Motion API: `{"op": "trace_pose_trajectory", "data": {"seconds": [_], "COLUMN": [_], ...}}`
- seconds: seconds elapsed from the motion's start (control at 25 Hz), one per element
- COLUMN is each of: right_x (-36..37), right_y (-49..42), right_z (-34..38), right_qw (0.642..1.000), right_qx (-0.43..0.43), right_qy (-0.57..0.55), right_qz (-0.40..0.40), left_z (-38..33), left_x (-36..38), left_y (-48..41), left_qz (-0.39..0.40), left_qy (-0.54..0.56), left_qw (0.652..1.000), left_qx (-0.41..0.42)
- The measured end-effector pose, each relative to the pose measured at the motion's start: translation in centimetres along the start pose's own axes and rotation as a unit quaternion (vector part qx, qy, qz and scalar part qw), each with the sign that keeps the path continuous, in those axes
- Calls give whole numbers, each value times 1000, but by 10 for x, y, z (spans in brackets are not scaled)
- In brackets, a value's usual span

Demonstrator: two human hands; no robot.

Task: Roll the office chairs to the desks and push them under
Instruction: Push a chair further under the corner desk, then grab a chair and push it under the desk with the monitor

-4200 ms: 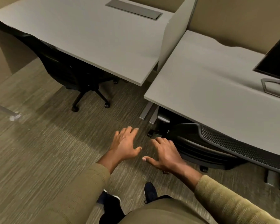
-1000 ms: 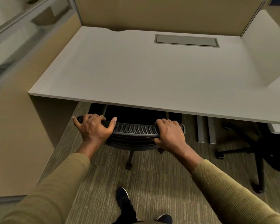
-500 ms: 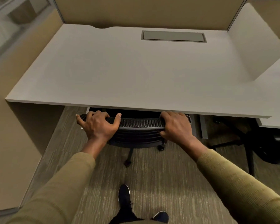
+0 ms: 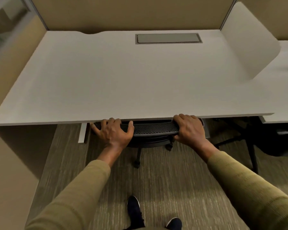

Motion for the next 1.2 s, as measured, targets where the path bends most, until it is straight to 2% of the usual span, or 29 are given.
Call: {"op": "trace_pose_trajectory", "data": {"seconds": [0.2, 0.4, 0.48, 0.64, 0.76, 0.8, 0.96, 1.2], "right_x": [3, -9, -13, -13, -24, -22, -43, -68], "right_y": [2, 11, 32, 78, 140, 146, 248, 335], "right_z": [-8, -4, 1, 4, -31, -30, -117, -210], "right_qw": [1000, 996, 994, 994, 992, 992, 989, 976], "right_qx": [25, 72, 85, 88, 102, 99, 135, 210], "right_qy": [-1, -36, -48, -50, -70, -73, -54, -58], "right_qz": [13, -26, -48, -49, -33, -23, -7, -3], "left_z": [-6, -8, -26, -96, -172, -177, -283, -381], "left_x": [3, 5, 8, 17, 32, 40, 63, 86], "left_y": [0, -3, 11, 61, 126, 132, 225, 295], "left_qz": [16, 42, 52, 55, 57, 62, 84, 99], "left_qy": [-9, -26, -15, 32, 33, 35, 52, 55], "left_qw": [1000, 998, 995, 986, 972, 970, 955, 940], "left_qx": [15, 42, 78, 156, 225, 231, 281, 321]}}
Point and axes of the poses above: each hand's wrist, its own y-axis away from the middle knuckle, its own x-axis out of the palm, z = x × y, the point moved 10 cm from there along -y, towards the middle knuckle, and after that the axes turned 5 degrees about -z, right-handed, at the moved point
